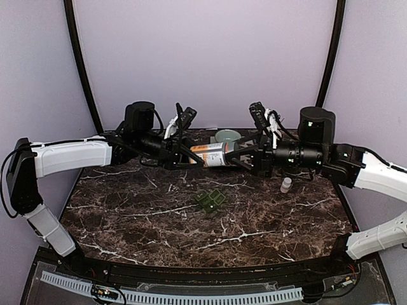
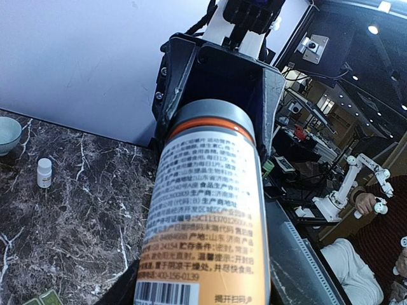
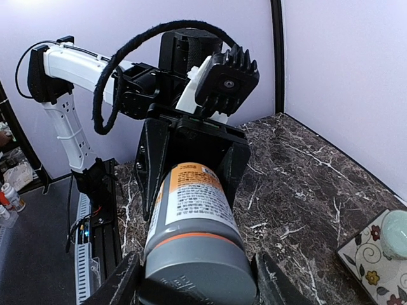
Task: Sort the pills into containers
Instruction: Unscrew the lid of the pill bottle.
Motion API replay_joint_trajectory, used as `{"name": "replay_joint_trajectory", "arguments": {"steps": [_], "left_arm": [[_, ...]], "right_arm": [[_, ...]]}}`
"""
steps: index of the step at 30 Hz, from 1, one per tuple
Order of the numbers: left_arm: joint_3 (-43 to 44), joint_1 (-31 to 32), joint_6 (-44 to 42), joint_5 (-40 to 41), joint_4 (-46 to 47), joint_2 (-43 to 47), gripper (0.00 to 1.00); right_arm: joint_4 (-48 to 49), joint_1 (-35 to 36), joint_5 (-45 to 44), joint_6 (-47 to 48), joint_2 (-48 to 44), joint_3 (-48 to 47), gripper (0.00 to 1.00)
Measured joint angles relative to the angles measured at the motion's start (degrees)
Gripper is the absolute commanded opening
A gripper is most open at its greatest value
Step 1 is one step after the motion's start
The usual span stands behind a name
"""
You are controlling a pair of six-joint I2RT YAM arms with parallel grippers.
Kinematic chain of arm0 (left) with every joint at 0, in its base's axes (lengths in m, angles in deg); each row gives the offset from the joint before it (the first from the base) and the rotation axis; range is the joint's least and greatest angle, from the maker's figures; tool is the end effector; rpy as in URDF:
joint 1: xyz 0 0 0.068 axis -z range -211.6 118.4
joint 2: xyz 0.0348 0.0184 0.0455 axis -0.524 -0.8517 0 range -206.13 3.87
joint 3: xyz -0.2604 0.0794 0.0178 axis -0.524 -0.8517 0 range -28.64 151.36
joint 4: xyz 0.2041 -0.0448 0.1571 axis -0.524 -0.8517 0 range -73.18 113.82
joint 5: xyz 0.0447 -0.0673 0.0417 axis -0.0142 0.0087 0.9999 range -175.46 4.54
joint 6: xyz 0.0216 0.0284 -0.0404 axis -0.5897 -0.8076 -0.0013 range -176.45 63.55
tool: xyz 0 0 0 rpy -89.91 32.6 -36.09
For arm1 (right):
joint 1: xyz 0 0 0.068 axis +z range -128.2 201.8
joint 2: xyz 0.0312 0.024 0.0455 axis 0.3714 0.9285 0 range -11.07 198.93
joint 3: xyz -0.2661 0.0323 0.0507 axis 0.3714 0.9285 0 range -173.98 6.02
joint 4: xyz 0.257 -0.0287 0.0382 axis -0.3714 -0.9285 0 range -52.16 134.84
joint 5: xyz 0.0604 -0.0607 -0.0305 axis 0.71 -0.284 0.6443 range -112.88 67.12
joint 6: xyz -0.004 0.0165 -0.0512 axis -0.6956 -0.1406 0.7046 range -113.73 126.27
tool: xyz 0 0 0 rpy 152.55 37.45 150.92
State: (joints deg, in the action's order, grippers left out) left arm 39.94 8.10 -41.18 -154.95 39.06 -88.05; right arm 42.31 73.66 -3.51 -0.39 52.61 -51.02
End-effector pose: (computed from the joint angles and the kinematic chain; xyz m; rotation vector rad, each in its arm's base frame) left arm 0.2581 -0.2577 0.3232 1.3316 1.4151 -1.6910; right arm 0.1510 0.2113 0.3642 -0.9431 1.5776 1.0280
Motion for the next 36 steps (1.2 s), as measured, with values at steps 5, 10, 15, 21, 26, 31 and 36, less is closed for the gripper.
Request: {"name": "replay_joint_trajectory", "arguments": {"steps": [5,10,15,21,26,31,36], "left_arm": [[0.00,0.00,0.07,-0.37,0.00,-0.02,0.00],[0.00,0.00,0.09,-0.46,-0.13,-0.02,0.00],[0.13,-0.28,0.11,-0.11,-0.52,-0.02,0.00],[0.50,-0.92,-0.33,0.42,-1.31,-0.02,0.00],[0.57,-0.92,-1.31,1.27,-2.12,-0.02,0.00],[0.59,-0.92,-2.67,2.51,-2.29,-0.02,0.00],[0.59,-0.92,-4.13,3.69,-3.26,-0.02,0.00]], "right_arm": [[-0.96,0.59,-0.70,2.16,-0.07,-0.39,0.35],[-1.40,0.92,-1.33,2.78,-0.28,-0.39,0.57],[-2.75,1.03,-3.04,2.91,-0.98,-0.39,0.67],[-4.55,1.03,-4.48,2.49,-2.47,-0.66,0.72],[-4.81,1.03,-5.31,0.76,-3.48,-0.94,0.74],[-4.37,1.03,-7.72,-5.88,-5.51,-0.94,0.76],[-3.34,0.59,-11.69,-17.53,-7.19,-0.94,0.76]]}}
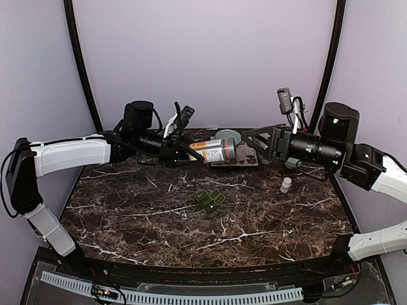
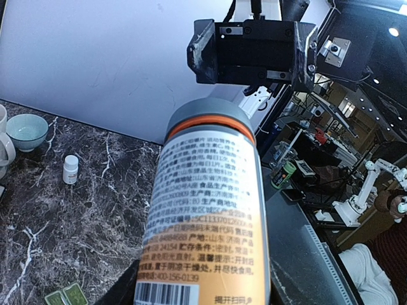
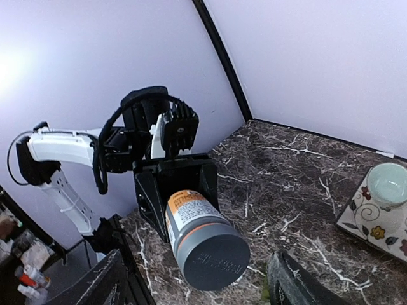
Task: Sort the pills into containers
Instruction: Unscrew the lid of the pill bottle.
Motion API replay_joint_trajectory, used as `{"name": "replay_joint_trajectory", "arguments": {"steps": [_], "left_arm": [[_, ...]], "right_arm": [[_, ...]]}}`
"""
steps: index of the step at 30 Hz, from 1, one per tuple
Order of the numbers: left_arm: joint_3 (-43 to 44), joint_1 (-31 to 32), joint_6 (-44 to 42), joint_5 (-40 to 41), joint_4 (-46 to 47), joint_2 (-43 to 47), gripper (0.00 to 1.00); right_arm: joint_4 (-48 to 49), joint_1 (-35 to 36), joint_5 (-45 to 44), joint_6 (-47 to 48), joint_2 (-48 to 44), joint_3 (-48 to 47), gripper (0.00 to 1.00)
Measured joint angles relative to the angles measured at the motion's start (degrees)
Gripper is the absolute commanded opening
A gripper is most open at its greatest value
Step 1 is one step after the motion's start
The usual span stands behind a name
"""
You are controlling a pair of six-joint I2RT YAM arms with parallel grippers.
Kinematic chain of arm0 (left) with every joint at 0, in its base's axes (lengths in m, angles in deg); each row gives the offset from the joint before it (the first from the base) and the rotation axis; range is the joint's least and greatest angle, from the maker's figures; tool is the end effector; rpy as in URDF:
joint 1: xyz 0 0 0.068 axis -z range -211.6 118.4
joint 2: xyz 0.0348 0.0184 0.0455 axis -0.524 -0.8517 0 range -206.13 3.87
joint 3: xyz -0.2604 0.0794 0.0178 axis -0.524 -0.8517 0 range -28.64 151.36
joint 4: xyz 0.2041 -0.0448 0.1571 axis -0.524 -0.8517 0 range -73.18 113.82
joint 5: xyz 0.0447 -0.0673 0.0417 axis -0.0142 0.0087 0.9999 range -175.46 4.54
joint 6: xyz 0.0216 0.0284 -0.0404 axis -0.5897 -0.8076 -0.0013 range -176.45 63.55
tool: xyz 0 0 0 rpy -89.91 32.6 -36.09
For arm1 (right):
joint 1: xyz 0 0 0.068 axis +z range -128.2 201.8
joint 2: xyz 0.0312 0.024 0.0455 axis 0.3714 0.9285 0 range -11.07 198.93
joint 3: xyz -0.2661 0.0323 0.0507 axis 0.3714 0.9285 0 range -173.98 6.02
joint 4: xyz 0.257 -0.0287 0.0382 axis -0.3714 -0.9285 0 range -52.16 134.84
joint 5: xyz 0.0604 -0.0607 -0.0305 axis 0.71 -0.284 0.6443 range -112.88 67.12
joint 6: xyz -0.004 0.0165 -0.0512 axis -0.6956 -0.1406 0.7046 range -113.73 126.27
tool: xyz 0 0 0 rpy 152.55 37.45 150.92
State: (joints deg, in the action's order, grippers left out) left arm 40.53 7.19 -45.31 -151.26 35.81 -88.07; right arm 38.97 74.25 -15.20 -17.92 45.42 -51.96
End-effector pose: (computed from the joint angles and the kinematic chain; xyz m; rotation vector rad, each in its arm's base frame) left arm 0.2642 -0.2541 0.3213 1.2974 1.4414 -1.5997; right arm 0.1344 0.1825 0.3916 -0.5386 1.6884 1.1093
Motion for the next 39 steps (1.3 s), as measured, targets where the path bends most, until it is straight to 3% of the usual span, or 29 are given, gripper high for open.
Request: {"name": "replay_joint_trajectory", "arguments": {"steps": [6,13,24,39], "left_arm": [[0.00,0.00,-0.44,0.76,0.07,0.00,0.00],[0.02,0.00,-0.83,1.03,0.07,0.00,0.00],[0.04,0.00,-1.99,1.81,-0.04,0.02,0.00],[1.77,0.00,-2.23,1.88,-0.59,0.00,0.00]], "right_arm": [[1.29,-2.93,-0.94,-17.38,0.09,0.96,0.77],[4.74,-4.57,1.95,-29.70,2.89,4.00,0.79],[9.94,-4.83,6.38,-36.06,6.05,4.13,0.80],[11.37,-4.83,9.57,-37.13,8.72,4.74,0.82]]}}
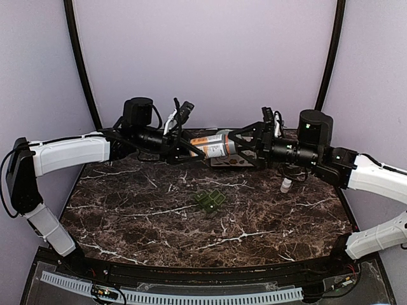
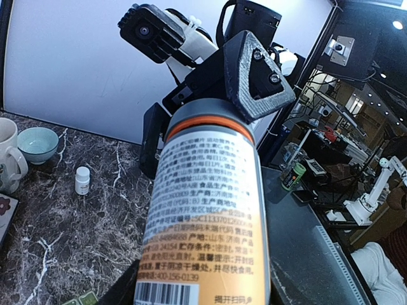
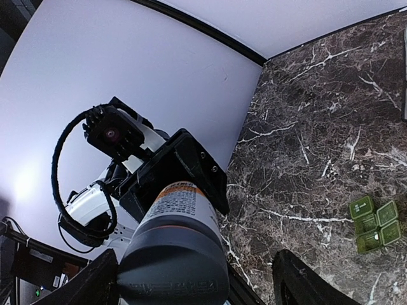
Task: Sort the pills into containers
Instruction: Unscrew the lid of the pill bottle.
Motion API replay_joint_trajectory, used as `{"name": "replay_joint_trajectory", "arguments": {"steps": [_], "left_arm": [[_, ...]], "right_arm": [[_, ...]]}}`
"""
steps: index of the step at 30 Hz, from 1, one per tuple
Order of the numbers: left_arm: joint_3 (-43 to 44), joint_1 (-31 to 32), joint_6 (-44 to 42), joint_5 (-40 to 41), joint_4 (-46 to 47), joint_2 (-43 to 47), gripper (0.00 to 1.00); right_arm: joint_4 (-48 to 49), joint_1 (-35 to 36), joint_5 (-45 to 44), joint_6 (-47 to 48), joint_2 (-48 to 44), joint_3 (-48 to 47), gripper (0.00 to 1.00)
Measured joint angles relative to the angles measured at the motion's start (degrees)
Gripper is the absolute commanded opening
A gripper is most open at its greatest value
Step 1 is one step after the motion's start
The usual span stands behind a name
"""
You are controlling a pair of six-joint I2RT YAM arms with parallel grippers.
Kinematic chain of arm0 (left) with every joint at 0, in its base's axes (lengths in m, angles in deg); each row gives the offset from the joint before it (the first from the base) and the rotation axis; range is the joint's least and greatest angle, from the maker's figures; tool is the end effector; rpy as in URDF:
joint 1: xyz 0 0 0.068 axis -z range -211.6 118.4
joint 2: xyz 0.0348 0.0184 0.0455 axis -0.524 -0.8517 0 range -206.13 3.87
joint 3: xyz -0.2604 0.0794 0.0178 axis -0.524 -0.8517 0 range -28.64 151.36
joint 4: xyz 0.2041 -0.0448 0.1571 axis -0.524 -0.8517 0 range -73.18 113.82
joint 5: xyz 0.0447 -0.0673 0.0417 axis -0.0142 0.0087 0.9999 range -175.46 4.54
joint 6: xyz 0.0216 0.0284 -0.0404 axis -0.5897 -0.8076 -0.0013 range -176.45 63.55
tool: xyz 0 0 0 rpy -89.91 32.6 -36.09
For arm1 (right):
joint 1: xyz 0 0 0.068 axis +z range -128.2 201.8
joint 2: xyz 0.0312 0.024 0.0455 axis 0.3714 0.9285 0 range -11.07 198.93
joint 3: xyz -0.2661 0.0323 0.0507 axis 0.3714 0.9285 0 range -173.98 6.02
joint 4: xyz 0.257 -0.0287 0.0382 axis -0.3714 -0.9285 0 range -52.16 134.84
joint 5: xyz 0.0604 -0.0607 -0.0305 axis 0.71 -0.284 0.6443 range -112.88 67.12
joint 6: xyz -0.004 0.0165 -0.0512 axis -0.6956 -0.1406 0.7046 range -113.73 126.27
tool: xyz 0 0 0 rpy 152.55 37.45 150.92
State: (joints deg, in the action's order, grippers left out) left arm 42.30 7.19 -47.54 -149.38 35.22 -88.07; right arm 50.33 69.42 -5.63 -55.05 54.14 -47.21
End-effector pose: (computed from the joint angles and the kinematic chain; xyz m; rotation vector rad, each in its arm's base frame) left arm 0.2664 -0.2552 0.3306 1.2958 1.4021 -1.5406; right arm 0.1734 0.2056 0.3488 -0.0299 1.9836 1.6017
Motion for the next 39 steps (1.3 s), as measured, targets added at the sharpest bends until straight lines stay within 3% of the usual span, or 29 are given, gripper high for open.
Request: {"name": "replay_joint_trajectory", "arguments": {"steps": [12,20,27,32,39], "left_arm": [[1.27,0.09,-1.18,0.24,-2.29,-0.44,0.00],[1.33,0.39,-2.10,0.85,-3.67,-1.07,0.00],[1.36,0.50,-2.51,0.90,-3.98,-1.14,0.00],[2.62,0.50,-1.99,-0.39,-4.39,-1.40,0.00],[4.96,0.63,2.51,-5.14,-5.18,-1.57,0.00]], "right_arm": [[1.36,0.02,1.18,0.33,1.07,-0.04,0.74],[-0.33,0.02,1.25,2.67,1.99,-1.42,0.52],[-2.86,0.02,1.55,5.70,2.08,-2.84,0.14],[-4.72,-0.02,4.39,14.71,2.29,-4.90,0.09],[-5.95,0.24,9.05,37.59,0.92,-6.03,0.09]]}}
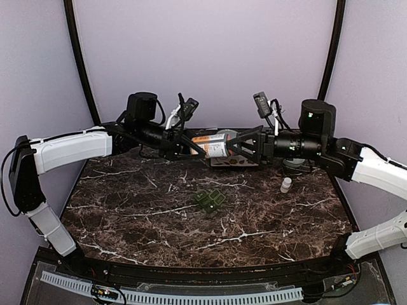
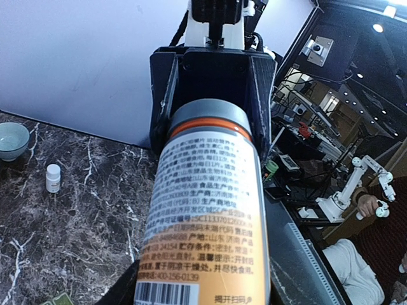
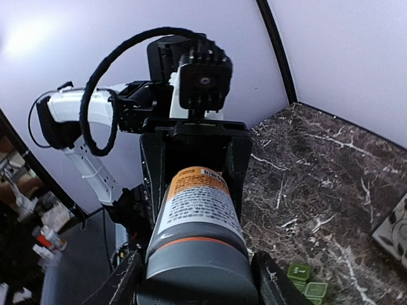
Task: Sort the pills into containers
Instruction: Unscrew the lid of the pill bottle.
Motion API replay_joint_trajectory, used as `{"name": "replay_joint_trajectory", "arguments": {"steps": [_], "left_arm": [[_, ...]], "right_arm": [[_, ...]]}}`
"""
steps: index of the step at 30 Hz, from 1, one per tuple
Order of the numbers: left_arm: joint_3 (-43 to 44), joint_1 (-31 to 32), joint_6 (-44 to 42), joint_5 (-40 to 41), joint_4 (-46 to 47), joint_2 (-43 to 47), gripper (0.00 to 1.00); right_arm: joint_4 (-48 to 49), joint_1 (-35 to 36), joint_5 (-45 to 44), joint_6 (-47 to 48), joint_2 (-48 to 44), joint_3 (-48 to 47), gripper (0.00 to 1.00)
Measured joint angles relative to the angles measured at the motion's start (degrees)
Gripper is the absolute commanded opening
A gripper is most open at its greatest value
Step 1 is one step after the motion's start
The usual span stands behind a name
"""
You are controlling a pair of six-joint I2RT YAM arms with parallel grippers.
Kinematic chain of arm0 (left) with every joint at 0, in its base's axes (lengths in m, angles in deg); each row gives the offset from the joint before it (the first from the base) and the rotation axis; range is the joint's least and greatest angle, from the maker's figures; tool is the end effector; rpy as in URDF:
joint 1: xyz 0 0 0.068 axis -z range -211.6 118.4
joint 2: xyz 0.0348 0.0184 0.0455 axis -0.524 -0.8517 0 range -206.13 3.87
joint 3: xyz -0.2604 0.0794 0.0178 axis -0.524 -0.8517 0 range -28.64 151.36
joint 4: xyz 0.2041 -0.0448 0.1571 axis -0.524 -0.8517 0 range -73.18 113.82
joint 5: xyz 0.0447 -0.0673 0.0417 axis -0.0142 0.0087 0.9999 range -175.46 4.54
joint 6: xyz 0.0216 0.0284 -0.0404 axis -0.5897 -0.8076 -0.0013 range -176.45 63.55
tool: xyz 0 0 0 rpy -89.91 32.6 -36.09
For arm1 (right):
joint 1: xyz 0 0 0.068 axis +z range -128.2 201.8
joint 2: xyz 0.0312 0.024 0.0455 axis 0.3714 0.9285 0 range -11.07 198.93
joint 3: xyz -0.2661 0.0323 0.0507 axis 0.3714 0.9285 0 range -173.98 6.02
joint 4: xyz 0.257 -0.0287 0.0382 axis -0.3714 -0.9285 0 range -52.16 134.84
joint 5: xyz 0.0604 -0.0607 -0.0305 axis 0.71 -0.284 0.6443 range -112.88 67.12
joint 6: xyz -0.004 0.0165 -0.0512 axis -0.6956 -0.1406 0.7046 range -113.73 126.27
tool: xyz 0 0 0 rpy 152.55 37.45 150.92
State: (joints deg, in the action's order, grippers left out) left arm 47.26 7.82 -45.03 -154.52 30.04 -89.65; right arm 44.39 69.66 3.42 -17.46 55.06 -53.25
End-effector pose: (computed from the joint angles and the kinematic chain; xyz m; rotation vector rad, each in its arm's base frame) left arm 0.2669 -0.2625 0.3429 1.3456 1.4235 -1.6602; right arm 0.1686 0.2097 0.3717 -0.7508 1.7115 1.2892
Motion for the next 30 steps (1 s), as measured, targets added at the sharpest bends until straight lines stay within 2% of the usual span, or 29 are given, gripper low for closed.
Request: {"name": "replay_joint_trajectory", "arguments": {"steps": [6,10,12,15,17,22,30], "left_arm": [[2.23,0.11,1.62,-2.99,-2.54,-0.59,0.00],[3.17,0.11,1.68,-4.11,-3.98,-0.74,0.00],[3.23,0.11,1.68,-4.68,-4.37,-0.87,0.00],[3.48,0.11,1.64,-5.14,-4.70,-1.11,0.00],[3.56,0.11,1.44,-5.14,-4.72,-1.22,0.00],[3.58,0.11,1.01,-4.74,-5.46,-1.22,0.00],[3.58,0.11,0.48,-4.11,-5.55,-1.22,0.00]], "right_arm": [[-2.75,2.12,-3.39,17.68,-1.20,-1.29,0.15],[-3.13,3.72,-5.77,21.75,-1.75,-1.36,0.21],[-3.56,4.37,-7.28,23.58,-2.10,-1.31,0.29],[-3.89,4.79,-8.41,24.96,-2.25,-1.25,0.41],[-3.91,4.85,-8.61,25.24,-2.25,-1.27,0.53],[-5.44,5.03,-10.10,25.14,-1.90,-1.97,0.71],[-8.00,4.98,-12.20,23.54,-1.14,-2.01,0.78]]}}
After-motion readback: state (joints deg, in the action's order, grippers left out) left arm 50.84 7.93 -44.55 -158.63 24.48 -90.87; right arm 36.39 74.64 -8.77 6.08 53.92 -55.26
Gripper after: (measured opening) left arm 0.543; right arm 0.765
